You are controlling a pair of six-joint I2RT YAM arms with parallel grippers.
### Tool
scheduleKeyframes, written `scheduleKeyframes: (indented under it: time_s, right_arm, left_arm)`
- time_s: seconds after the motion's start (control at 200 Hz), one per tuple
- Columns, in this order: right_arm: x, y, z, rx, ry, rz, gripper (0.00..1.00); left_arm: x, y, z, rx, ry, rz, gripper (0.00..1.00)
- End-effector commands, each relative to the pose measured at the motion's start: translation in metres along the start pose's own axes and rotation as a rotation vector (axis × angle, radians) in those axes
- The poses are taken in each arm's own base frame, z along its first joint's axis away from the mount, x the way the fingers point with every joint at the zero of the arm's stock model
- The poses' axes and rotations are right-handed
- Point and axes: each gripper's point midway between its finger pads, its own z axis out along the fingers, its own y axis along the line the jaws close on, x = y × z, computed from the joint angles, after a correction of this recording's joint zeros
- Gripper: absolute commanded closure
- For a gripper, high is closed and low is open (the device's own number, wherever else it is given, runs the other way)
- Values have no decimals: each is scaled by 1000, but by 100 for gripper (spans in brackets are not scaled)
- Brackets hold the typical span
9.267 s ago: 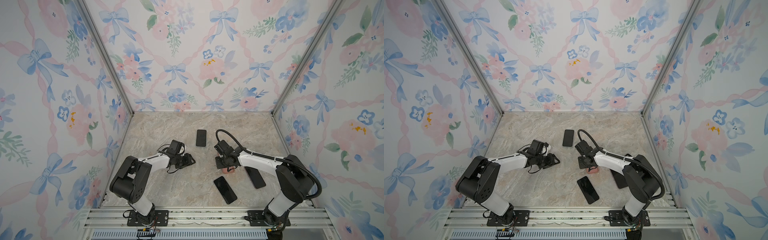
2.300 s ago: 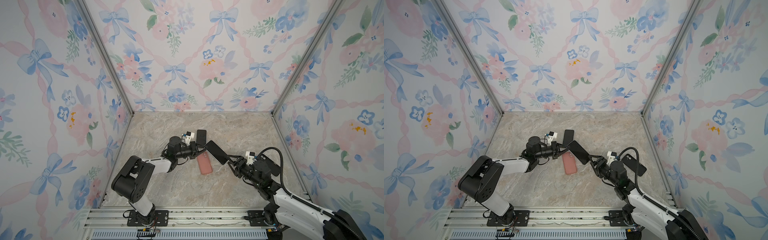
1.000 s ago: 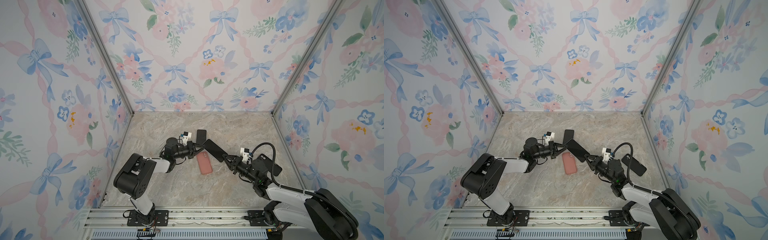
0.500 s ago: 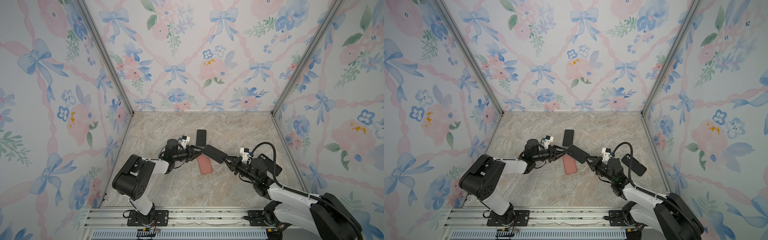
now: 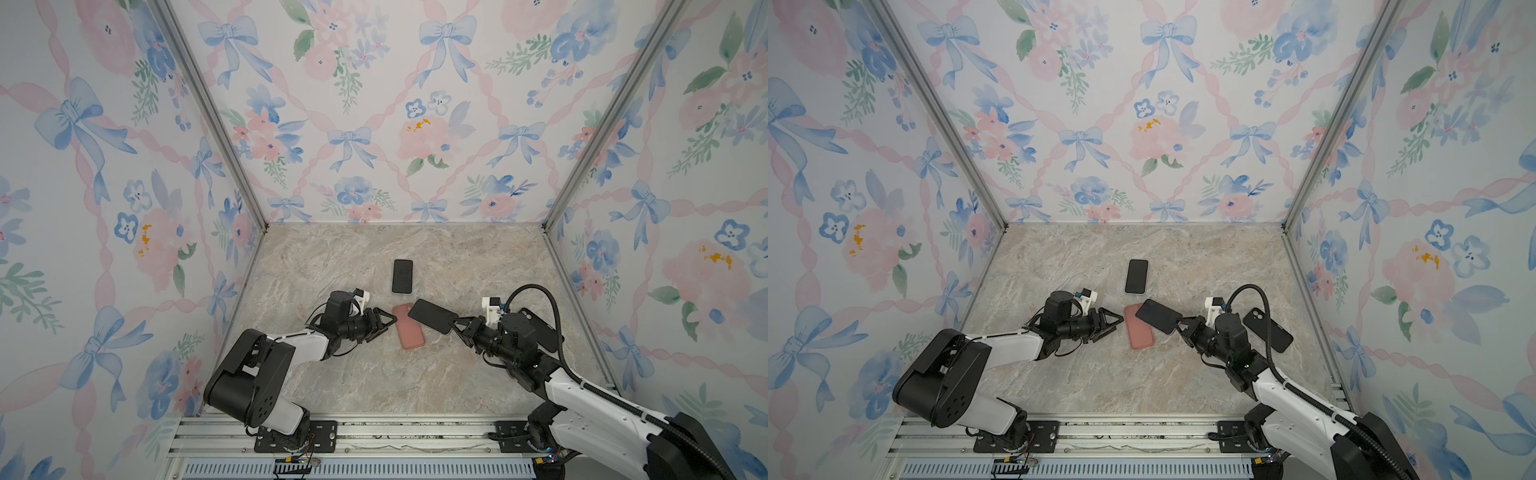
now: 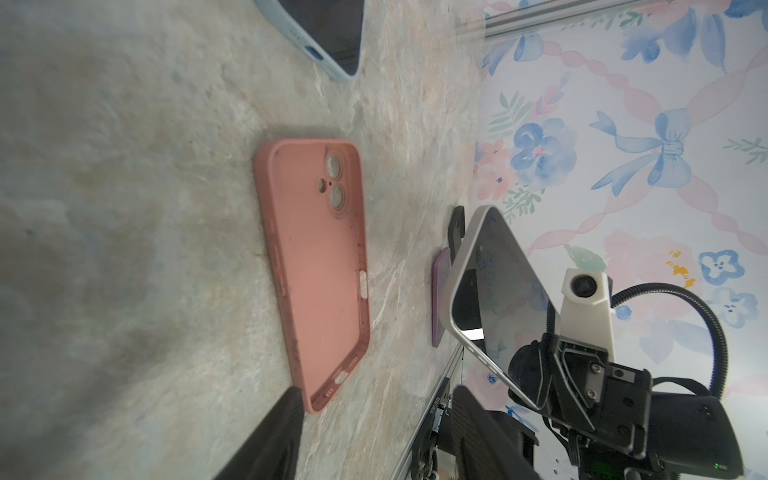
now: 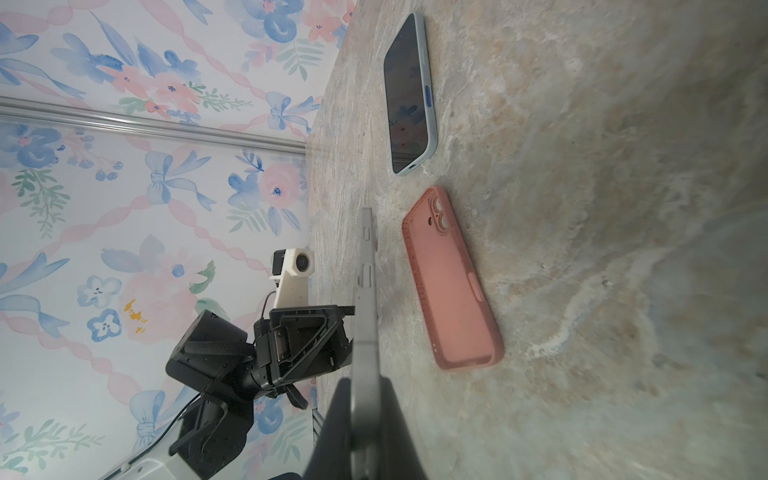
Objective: Put the phone into the phone case
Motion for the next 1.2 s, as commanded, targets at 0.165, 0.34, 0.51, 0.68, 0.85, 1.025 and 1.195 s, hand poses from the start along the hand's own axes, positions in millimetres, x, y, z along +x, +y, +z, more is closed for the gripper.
scheduleKeyframes:
  time_s: [0.165, 0.34, 0.51, 0.68, 0.85, 1.025, 1.195]
  right_arm:
    - [-6, 7, -6, 13, 12, -58, 100]
    - [-7, 10, -12, 1, 12, -68, 100]
    - [-13, 6, -20, 23, -4, -65, 100]
    - [-17, 0, -26, 47, -25, -62, 100]
    - [-21, -6, -29, 63, -33, -48, 100]
    - [-24, -11, -33, 74, -43, -32, 100]
    - [-25, -11, -27, 62, -39, 1, 100]
  left_arm:
    - [37, 23, 14, -84, 92, -16, 43]
    - [53, 23, 30, -98, 159, -7, 44]
    - [61, 20, 44, -91, 206, 5, 44]
    - [67, 9, 61, -76, 239, 35, 45]
    - [75, 1, 85, -66, 292, 71, 45]
    - [86, -2, 104, -57, 349, 94, 46]
    - [67, -11, 81, -57, 266, 126, 46]
